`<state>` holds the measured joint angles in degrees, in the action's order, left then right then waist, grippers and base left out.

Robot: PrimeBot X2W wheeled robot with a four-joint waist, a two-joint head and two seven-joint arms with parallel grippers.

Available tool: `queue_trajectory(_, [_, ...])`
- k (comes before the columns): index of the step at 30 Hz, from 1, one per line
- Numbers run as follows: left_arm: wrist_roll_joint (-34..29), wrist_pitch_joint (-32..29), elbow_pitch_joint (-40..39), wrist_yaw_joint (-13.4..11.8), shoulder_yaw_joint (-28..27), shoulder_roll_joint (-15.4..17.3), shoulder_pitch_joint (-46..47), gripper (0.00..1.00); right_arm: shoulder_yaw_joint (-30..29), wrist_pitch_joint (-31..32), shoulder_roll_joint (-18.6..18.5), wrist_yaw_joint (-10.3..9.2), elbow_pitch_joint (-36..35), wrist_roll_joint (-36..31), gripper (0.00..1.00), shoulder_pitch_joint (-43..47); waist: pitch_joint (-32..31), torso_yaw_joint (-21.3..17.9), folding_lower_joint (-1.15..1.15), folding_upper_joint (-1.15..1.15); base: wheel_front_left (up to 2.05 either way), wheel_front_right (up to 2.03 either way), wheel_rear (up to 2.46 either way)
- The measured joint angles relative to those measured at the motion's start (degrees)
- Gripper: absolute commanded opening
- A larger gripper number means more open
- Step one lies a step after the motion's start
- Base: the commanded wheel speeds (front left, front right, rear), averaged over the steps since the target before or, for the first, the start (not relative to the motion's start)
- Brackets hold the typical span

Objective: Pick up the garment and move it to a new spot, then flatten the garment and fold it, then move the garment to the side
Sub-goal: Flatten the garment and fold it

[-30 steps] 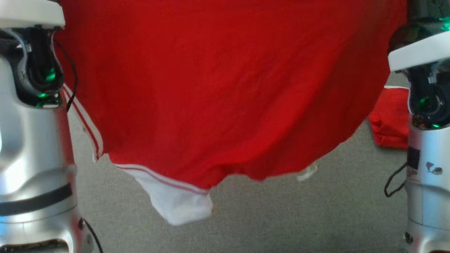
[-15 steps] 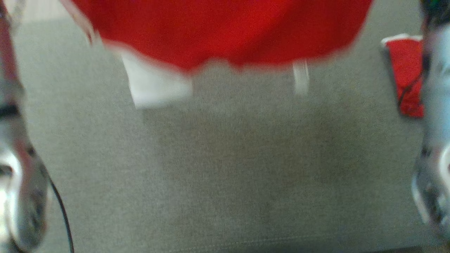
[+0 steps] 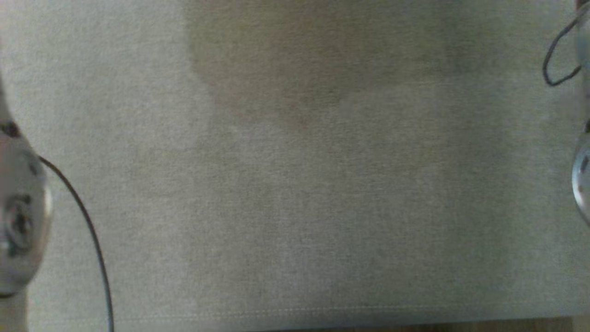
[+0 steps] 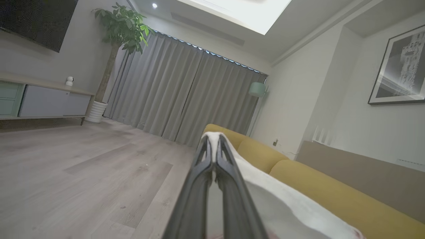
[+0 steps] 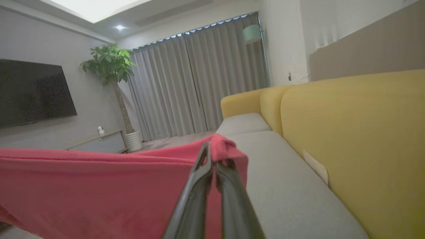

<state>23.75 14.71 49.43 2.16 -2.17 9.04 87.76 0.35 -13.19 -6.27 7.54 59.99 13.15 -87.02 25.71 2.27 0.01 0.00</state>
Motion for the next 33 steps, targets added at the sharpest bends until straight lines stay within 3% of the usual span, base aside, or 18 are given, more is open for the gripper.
queue_trajectory(9, [-3.2,0.0,-2.4,3.5,-0.2,-3.3,-17.0,0.00,4.9,-0.6,0.0,0.00,7.6,5.7,0.00,10.9,-0.2,2.1,-0.01,0.00,0.00,0.00,0.00])
queue_trajectory(18, [-5.0,0.0,-5.1,5.0,1.9,-2.8,-38.3,0.00,16.5,10.3,-2.2,0.00,8.1,13.3,0.00,25.4,-6.8,2.6,-0.01,0.00,0.00,0.00,0.00])
queue_trajectory(24, [-3.2,0.0,-7.0,5.2,9.5,-0.2,-49.6,0.00,23.7,16.4,-6.3,0.00,2.7,19.8,0.00,34.7,-12.2,2.8,-0.01,0.00,0.00,0.00,0.00])
queue_trajectory(28, [0.4,-1.6,-10.0,5.4,17.4,3.4,-56.5,0.00,28.9,20.0,-10.1,0.00,-1.4,24.2,0.00,40.6,-16.4,3.3,-0.01,0.00,0.00,0.00,0.00])
queue_trajectory(33, [4.2,-3.9,-14.2,5.4,22.9,7.6,-62.7,0.00,32.8,23.3,-12.9,0.00,-4.8,28.2,0.00,45.9,-19.9,3.9,-0.01,0.00,0.00,0.00,0.00])
